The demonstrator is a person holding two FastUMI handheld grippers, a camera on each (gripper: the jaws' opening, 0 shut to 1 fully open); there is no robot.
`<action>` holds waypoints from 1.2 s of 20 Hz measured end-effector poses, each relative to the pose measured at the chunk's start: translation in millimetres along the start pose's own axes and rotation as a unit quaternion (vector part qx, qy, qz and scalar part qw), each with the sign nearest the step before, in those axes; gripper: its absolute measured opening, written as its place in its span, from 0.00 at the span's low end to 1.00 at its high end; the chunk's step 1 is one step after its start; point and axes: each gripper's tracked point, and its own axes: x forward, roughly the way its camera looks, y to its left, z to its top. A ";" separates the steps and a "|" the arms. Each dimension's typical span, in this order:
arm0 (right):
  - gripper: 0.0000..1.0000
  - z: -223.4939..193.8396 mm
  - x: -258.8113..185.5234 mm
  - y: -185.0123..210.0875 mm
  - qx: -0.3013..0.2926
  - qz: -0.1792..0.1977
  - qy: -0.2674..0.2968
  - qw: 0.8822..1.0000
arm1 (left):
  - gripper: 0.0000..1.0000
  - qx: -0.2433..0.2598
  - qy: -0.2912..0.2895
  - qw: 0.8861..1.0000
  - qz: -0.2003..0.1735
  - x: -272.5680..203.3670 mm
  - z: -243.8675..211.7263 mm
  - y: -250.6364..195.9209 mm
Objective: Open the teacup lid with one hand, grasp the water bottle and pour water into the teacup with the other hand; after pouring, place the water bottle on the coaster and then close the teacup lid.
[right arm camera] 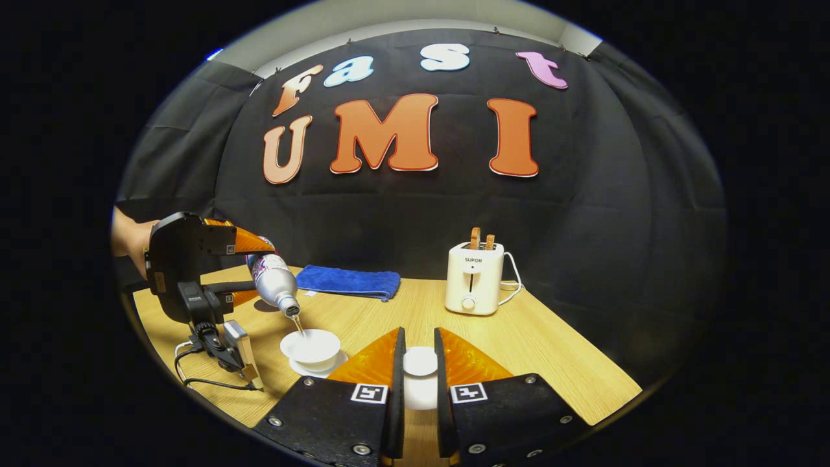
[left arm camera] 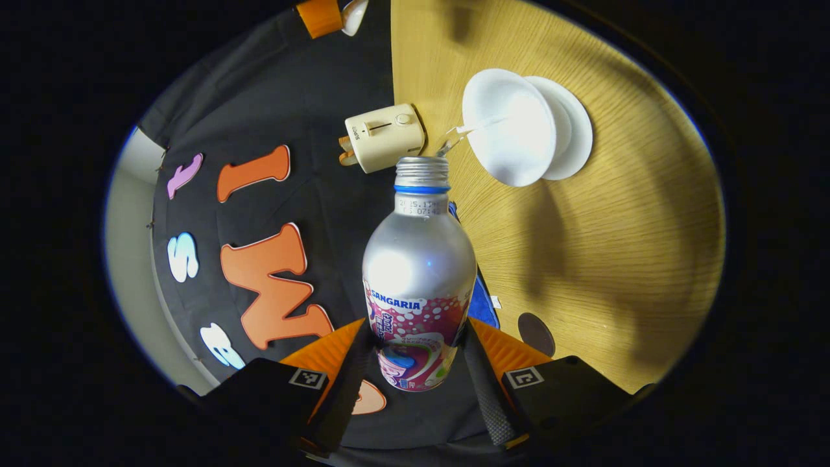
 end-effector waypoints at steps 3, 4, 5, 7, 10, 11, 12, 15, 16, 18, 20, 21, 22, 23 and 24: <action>0.21 -0.6 -1.0 -2.3 0.000 -0.002 0.001 1.000 | 0.84 0.010 -0.005 1.000 0.007 0.2 2.4 6.3; 0.21 -2.3 -1.5 -1.4 0.000 0.000 0.002 1.000 | 0.84 0.013 -0.005 1.000 0.008 1.0 2.2 8.9; 0.21 -1.8 -1.1 -2.5 0.001 -0.002 0.001 1.000 | 0.84 0.015 -0.005 1.000 0.009 -0.5 2.4 9.6; 0.21 -2.8 -0.9 -2.6 0.002 -0.001 0.002 1.000 | 0.85 0.024 -0.006 1.000 0.011 -0.5 2.0 11.4; 0.21 -3.7 1.5 -3.1 0.002 -0.002 0.004 1.000 | 0.84 0.029 -0.006 0.999 0.014 2.9 0.6 14.4; 0.21 -4.7 1.8 -2.7 0.001 0.000 0.005 1.000 | 0.84 0.031 -0.004 0.999 0.015 3.5 -0.6 15.8; 0.21 -4.3 2.8 -3.9 0.001 -0.002 0.004 1.000 | 0.85 0.033 -0.004 0.999 0.016 4.6 -0.7 16.8; 0.21 -4.4 4.7 -3.4 0.002 -0.001 0.005 1.000 | 0.85 0.039 -0.001 0.999 0.020 6.9 -3.8 21.1; 0.21 -5.0 5.2 -1.1 0.002 0.001 0.005 1.000 | 0.85 0.042 0.000 0.999 0.021 9.1 -5.5 22.6; 0.21 -5.1 7.0 -0.6 0.000 0.002 0.007 1.000 | 0.85 0.053 0.001 0.998 0.027 11.1 -7.0 26.3; 0.21 -4.9 8.3 0.9 -0.001 0.004 0.006 1.000 | 0.84 0.067 0.001 0.997 0.027 11.4 -7.2 30.2; 0.21 -5.3 8.4 1.9 -0.002 0.006 0.006 1.000 | 0.85 0.069 0.001 0.997 0.026 9.7 -8.2 28.1; 0.21 -5.5 9.1 2.1 -0.003 0.006 0.006 1.000 | 0.85 0.070 0.001 0.997 0.025 8.4 -10.5 26.7; 0.21 -5.2 9.7 2.4 -0.004 0.006 0.006 1.000 | 0.85 0.073 0.001 0.997 0.026 7.9 -10.9 28.2; 0.21 -5.4 10.4 1.8 -0.004 0.006 0.006 1.000 | 0.85 0.076 0.001 0.997 0.027 8.3 -11.5 30.9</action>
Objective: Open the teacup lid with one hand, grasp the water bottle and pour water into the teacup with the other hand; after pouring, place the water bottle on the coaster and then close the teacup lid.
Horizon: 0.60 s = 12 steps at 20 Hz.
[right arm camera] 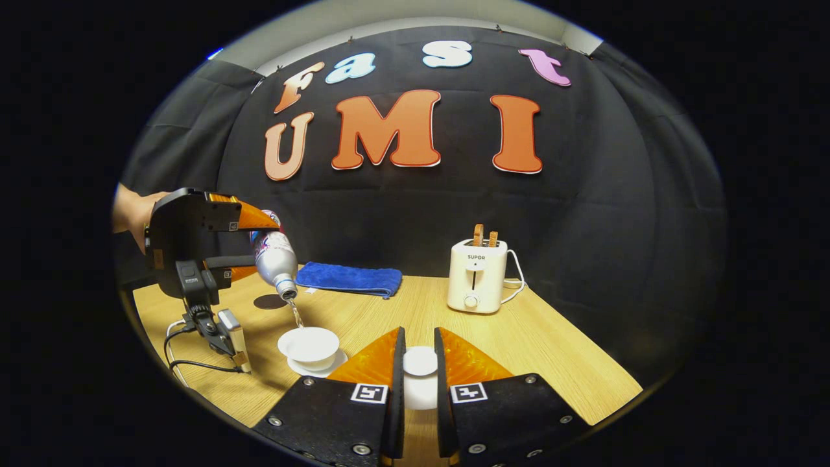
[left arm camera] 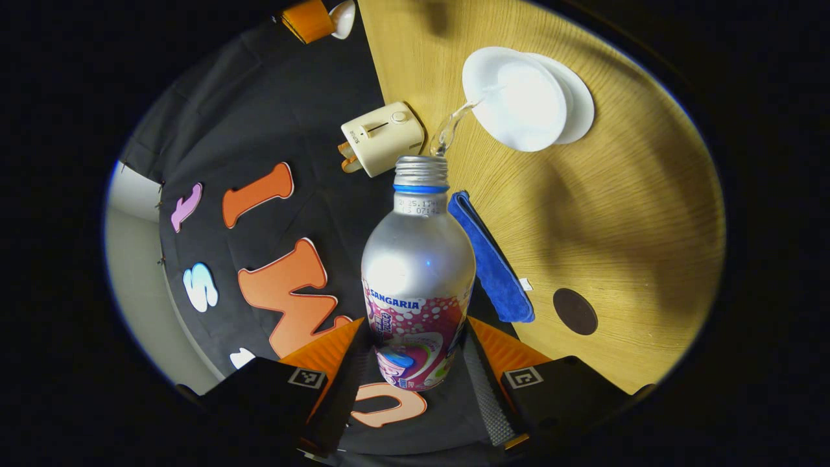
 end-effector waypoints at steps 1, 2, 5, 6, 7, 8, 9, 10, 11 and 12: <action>0.21 0.3 0.4 1.0 0.001 0.002 0.000 1.000 | 0.85 0.003 0.000 1.000 0.001 0.2 -0.8 3.1; 0.21 1.6 0.9 0.0 0.003 0.001 -0.001 1.000 | 0.85 0.006 -0.001 1.000 0.004 -0.3 -2.6 5.3; 0.21 -0.5 2.3 0.6 0.001 0.002 0.001 1.000 | 0.85 0.021 0.002 1.000 0.013 1.1 -7.8 15.9; 0.21 -0.8 2.7 1.1 0.002 0.003 0.002 1.000 | 0.85 0.024 0.003 1.000 0.016 1.6 -10.2 18.8; 0.21 -0.4 2.9 0.9 0.002 0.003 0.002 1.000 | 0.85 0.027 0.005 0.999 0.018 1.2 -12.4 21.2; 0.21 -0.7 2.7 2.2 0.003 0.005 0.002 1.000 | 0.85 0.030 0.006 0.999 0.020 1.1 -13.2 23.6; 0.21 0.1 2.5 2.1 0.003 0.004 0.001 1.000 | 0.85 0.031 0.006 0.999 0.021 1.9 -13.5 25.2; 0.21 -0.6 3.2 2.1 0.002 0.005 0.002 1.000 | 0.85 0.031 0.006 0.999 0.022 2.0 -13.3 25.5; 0.21 -0.8 3.1 2.7 0.002 0.005 0.002 1.000 | 0.85 0.033 0.005 0.999 0.022 1.2 -12.4 26.0; 0.21 -0.5 3.2 2.8 0.001 0.006 0.002 1.000 | 0.85 0.037 0.004 0.999 0.024 2.5 -11.2 26.5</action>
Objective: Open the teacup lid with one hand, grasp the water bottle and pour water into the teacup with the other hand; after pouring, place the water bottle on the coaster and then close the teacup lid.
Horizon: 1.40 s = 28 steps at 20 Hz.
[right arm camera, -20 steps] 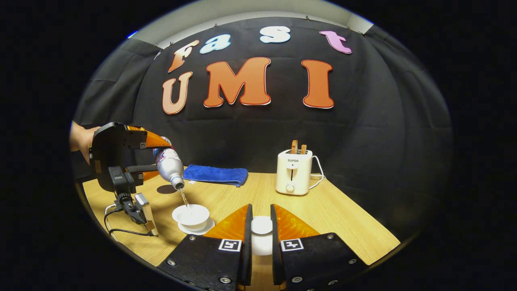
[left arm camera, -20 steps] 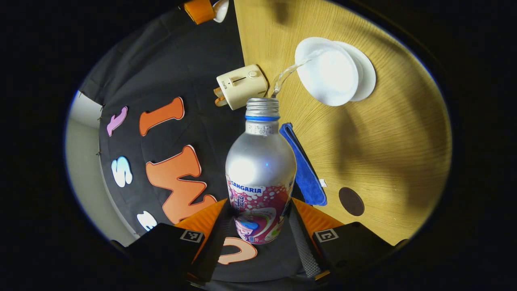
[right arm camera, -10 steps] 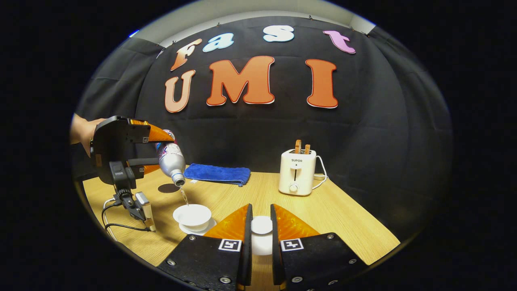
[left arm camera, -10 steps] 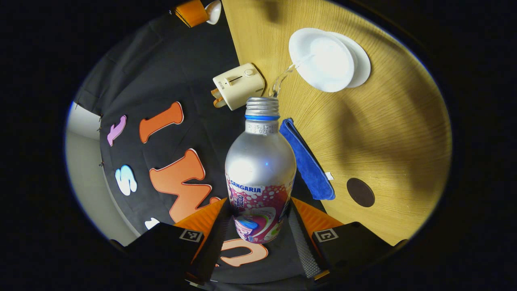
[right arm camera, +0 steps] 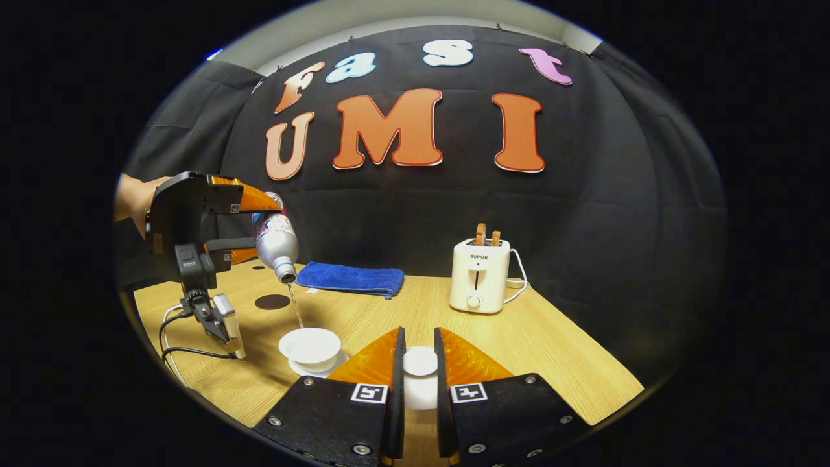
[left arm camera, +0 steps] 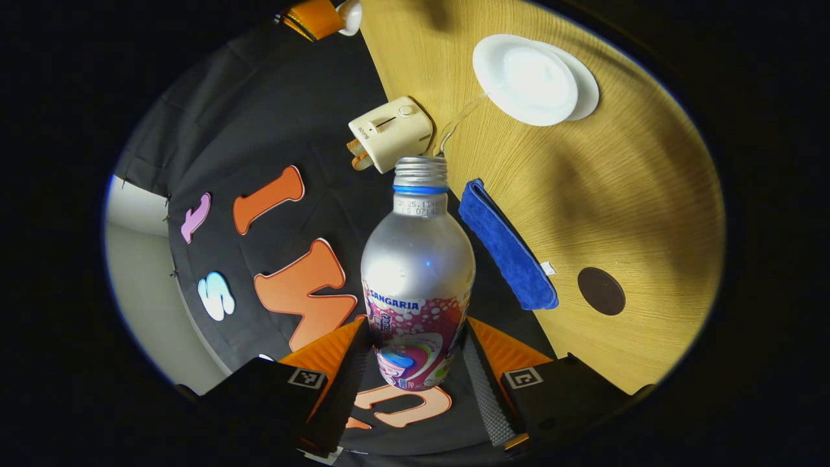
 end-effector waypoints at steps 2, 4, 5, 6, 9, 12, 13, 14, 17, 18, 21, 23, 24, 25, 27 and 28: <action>0.21 0.6 -0.3 0.4 0.000 0.002 0.000 1.000 | 0.84 0.007 -0.002 1.000 0.001 1.3 2.5 -1.0; 0.21 1.5 -2.2 1.3 -0.003 0.003 -0.003 1.000 | 0.85 0.011 -0.005 1.000 0.001 1.8 5.6 -2.7; 0.21 2.8 -2.0 1.6 -0.002 0.004 -0.004 1.000 | 0.85 0.012 -0.006 1.000 0.000 1.5 6.5 -2.9; 0.21 4.2 -2.0 3.6 -0.001 0.005 -0.005 1.000 | 0.84 0.014 -0.008 1.000 0.001 1.3 8.7 -3.4; 0.21 3.5 -3.8 3.7 0.000 0.006 -0.005 1.000 | 0.84 0.024 -0.016 1.000 0.003 -2.3 18.4 -5.5; 0.21 6.5 -4.0 8.6 0.000 0.012 -0.007 1.000 | 0.85 0.025 -0.024 0.999 0.005 -5.5 26.9 -9.1; 0.21 7.3 -4.5 9.7 -0.002 0.012 -0.009 1.000 | 0.84 0.024 -0.026 0.999 0.005 -5.1 28.8 -9.3; 0.21 8.3 -4.5 11.2 -0.003 0.014 -0.009 1.000 | 0.84 0.024 -0.026 0.999 0.005 -6.0 29.6 -9.7; 0.21 12.3 -4.1 18.4 -0.007 0.019 -0.010 1.000 | 0.84 0.020 -0.029 0.999 0.006 -6.2 31.3 -11.1; 0.21 13.6 -3.7 19.9 -0.004 0.020 -0.013 1.000 | 0.84 0.019 -0.029 0.999 0.008 -6.0 32.3 -10.5; 0.21 19.0 0.0 29.7 -0.007 0.028 -0.016 0.999 | 0.84 0.010 -0.031 0.999 0.015 -6.6 31.9 -6.2; 0.21 23.9 0.8 33.5 -0.012 0.031 -0.021 0.999 | 0.84 0.002 -0.030 0.999 0.019 -6.2 30.9 -4.6; 0.21 24.9 2.0 36.6 -0.012 0.033 -0.021 0.999 | 0.84 -0.003 -0.030 0.999 0.020 -6.2 30.0 -5.4; 0.21 26.0 2.2 37.9 -0.012 0.034 -0.022 0.999 | 0.84 -0.010 -0.027 0.999 0.020 -7.2 29.3 -6.5; 0.21 24.2 3.6 40.3 -0.013 0.033 -0.020 0.999 | 0.84 -0.028 -0.026 0.999 0.022 -8.6 25.0 -8.5; 0.21 23.9 3.7 40.9 -0.014 0.034 -0.018 0.999 | 0.84 -0.039 -0.028 0.998 0.028 -8.5 24.8 -6.8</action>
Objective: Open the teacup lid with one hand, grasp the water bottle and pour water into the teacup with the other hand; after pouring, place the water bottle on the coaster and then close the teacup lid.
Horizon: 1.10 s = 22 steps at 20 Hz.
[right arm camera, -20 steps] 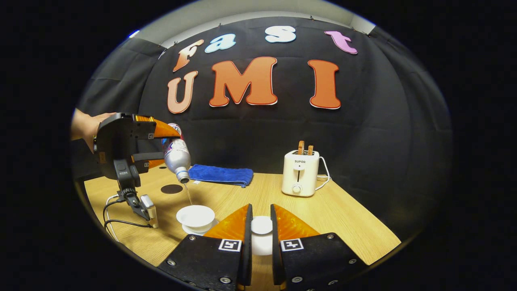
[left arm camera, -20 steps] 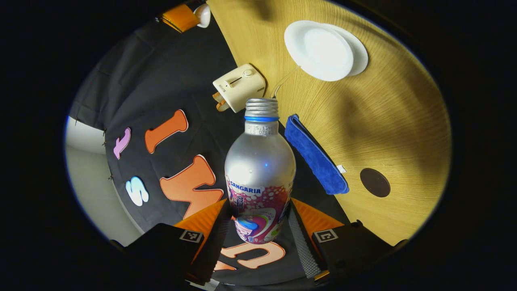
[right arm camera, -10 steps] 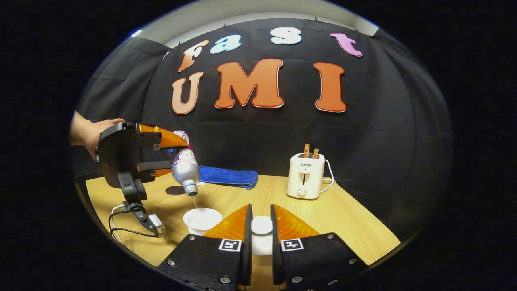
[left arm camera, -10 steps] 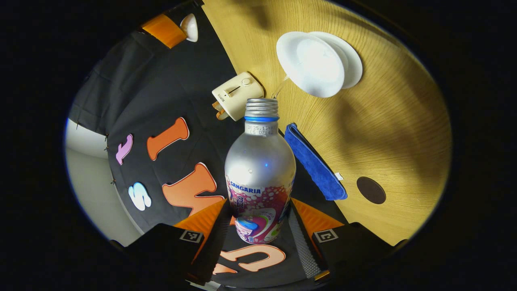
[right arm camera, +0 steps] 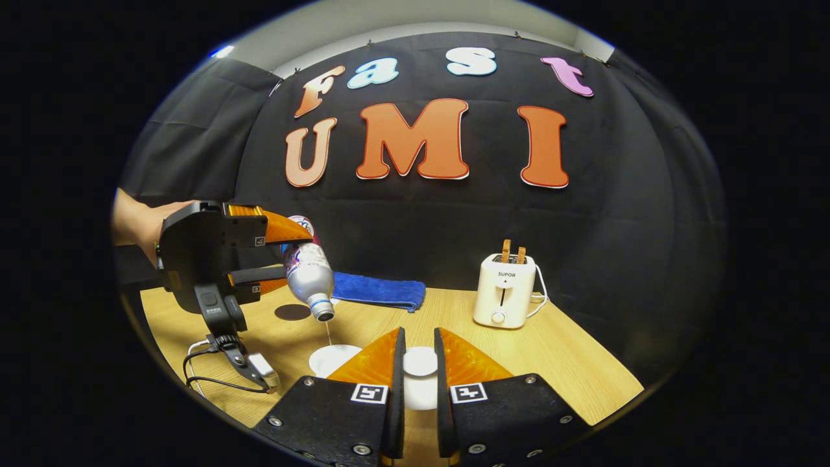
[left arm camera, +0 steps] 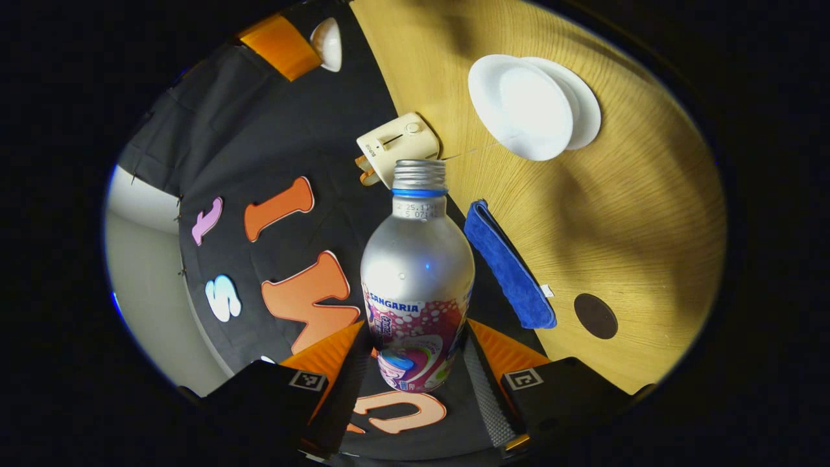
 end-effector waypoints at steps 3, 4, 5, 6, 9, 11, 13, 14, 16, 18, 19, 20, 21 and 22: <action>0.21 1.2 2.3 2.6 0.006 0.000 0.002 1.000 | 0.84 -0.043 -0.006 0.999 0.029 -7.3 0.9 15.0; 0.21 2.7 3.4 3.5 0.008 -0.001 0.001 1.000 | 0.84 -0.059 -0.006 0.998 0.038 -8.3 0.0 19.9; 0.21 4.6 4.9 5.2 0.009 -0.001 0.000 1.000 | 0.84 -0.074 -0.007 0.996 0.046 -10.8 -1.0 24.8; 0.21 6.4 5.5 6.4 0.009 -0.002 -0.002 1.000 | 0.83 -0.089 -0.007 0.994 0.056 -12.8 -1.7 29.4; 0.21 11.3 8.6 12.7 0.012 -0.004 -0.007 1.000 | 0.82 -0.155 -0.001 0.984 0.092 -20.0 -9.2 48.3; 0.21 12.4 11.3 18.3 0.010 -0.003 -0.007 1.000 | 0.84 -0.201 0.011 0.972 0.120 -26.1 -18.5 61.4; 0.21 12.6 12.6 23.6 0.004 -0.003 -0.004 1.000 | 0.83 -0.243 0.024 0.960 0.136 -28.4 -32.4 67.7; 0.21 14.9 12.7 26.4 0.000 -0.002 -0.006 1.000 | 0.84 -0.259 0.031 0.955 0.143 -32.8 -37.6 67.4; 0.21 16.9 13.7 33.8 -0.001 0.004 -0.008 1.000 | 0.82 -0.300 0.046 0.941 0.149 -38.8 -53.3 61.8; 0.21 17.2 19.1 41.4 0.000 0.008 -0.005 1.000 | 0.82 -0.352 0.066 0.922 0.148 -44.6 -70.7 52.1; 0.21 15.8 22.0 45.0 0.000 0.010 -0.002 1.000 | 0.82 -0.379 0.076 0.910 0.150 -46.3 -79.2 49.3; 0.21 16.0 23.1 50.7 0.001 0.014 -0.001 1.000 | 0.82 -0.400 0.082 0.900 0.152 -48.2 -85.0 44.5; 0.21 17.5 25.2 56.6 0.001 0.017 -0.002 1.000 | 0.82 -0.417 0.090 0.891 0.158 -53.6 -93.8 43.5; 0.21 17.6 28.3 62.6 -0.001 0.020 -0.002 1.000 | 0.82 -0.434 0.094 0.881 0.161 -57.1 -98.9 41.8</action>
